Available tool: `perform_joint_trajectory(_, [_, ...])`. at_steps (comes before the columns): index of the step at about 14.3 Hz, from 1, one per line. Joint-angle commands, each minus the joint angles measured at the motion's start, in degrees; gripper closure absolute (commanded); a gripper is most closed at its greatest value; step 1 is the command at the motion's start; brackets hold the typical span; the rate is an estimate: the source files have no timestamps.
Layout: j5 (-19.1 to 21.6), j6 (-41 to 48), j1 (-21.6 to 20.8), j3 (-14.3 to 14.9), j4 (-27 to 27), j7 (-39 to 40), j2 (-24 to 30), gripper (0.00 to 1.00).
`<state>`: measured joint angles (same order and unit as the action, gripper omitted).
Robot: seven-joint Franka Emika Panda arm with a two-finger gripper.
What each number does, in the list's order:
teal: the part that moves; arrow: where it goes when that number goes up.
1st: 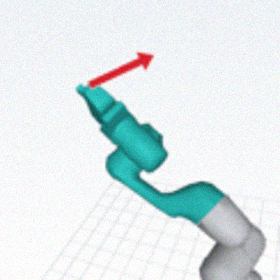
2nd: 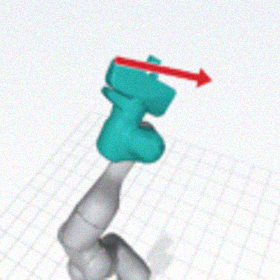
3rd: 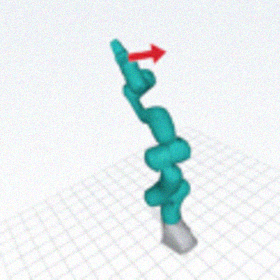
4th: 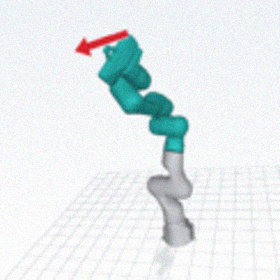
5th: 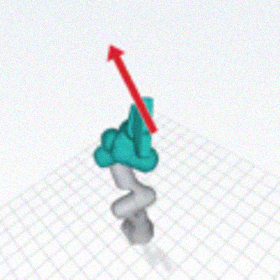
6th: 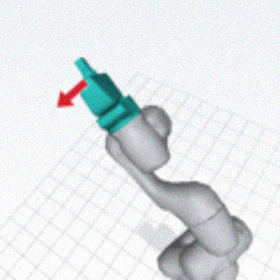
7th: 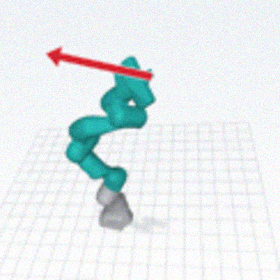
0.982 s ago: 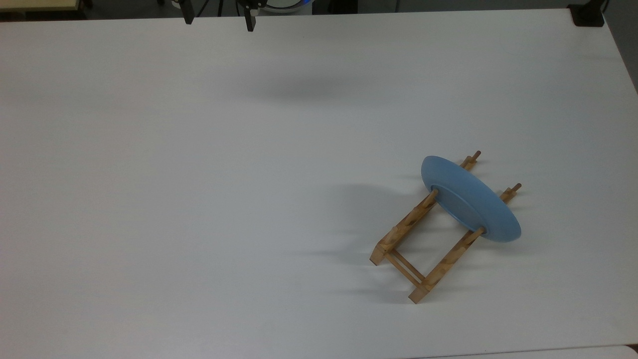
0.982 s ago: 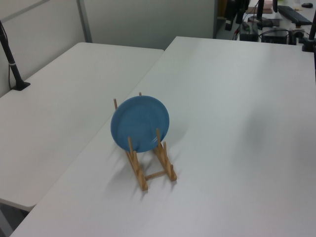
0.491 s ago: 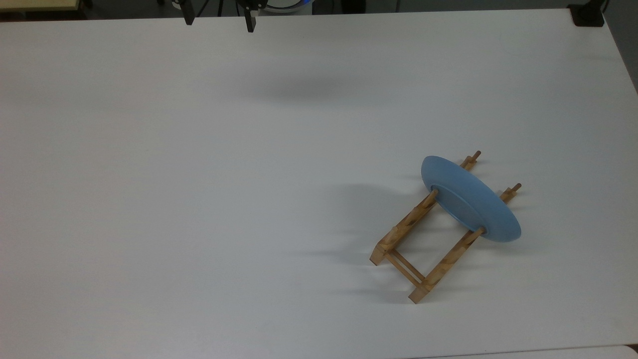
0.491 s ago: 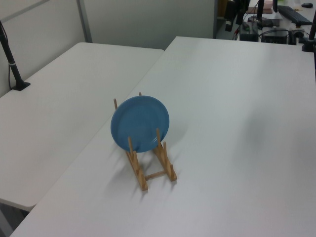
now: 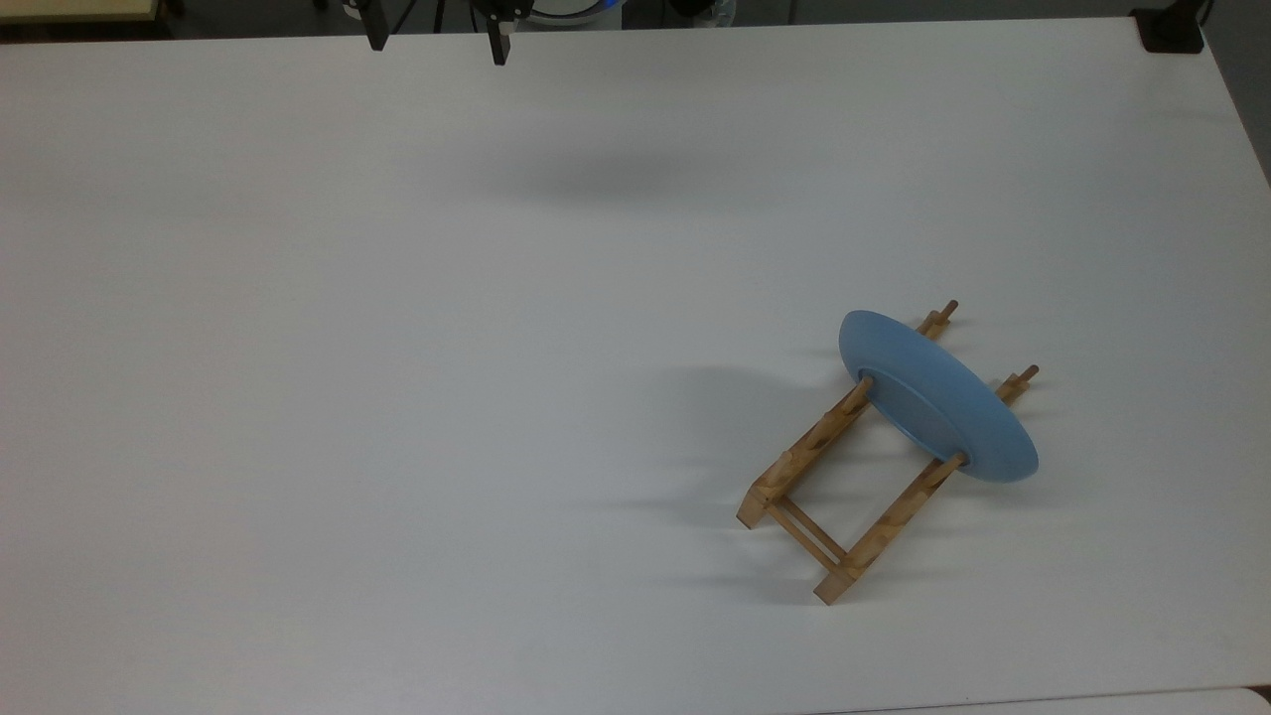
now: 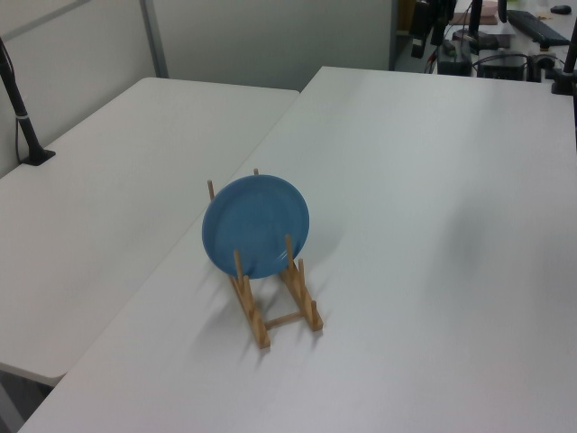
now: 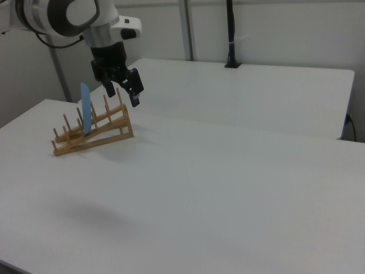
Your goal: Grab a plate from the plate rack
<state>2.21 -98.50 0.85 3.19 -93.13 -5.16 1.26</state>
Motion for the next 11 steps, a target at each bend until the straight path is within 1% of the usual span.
perform_joint_trajectory(1, [0.7, -0.6, -0.9, 0.8, -1.7, 0.9, 1.2, 0.00])
perform_joint_trajectory(3, [0.7, -0.6, -0.9, 0.7, -1.8, 2.8, 1.1, 0.00])
perform_joint_trajectory(5, [0.7, -0.5, -0.9, 0.7, -1.8, 11.7, 0.9, 0.00])
perform_joint_trajectory(7, [0.6, 0.2, -0.8, 0.7, -1.7, 16.2, 0.9, 0.00])
perform_joint_trajectory(9, [0.5, 0.6, -0.5, 0.7, -1.5, 16.5, 1.0, 0.00])
perform_joint_trajectory(11, [-0.8, 1.7, -1.0, 0.3, -1.4, 16.4, 0.7, 0.00])
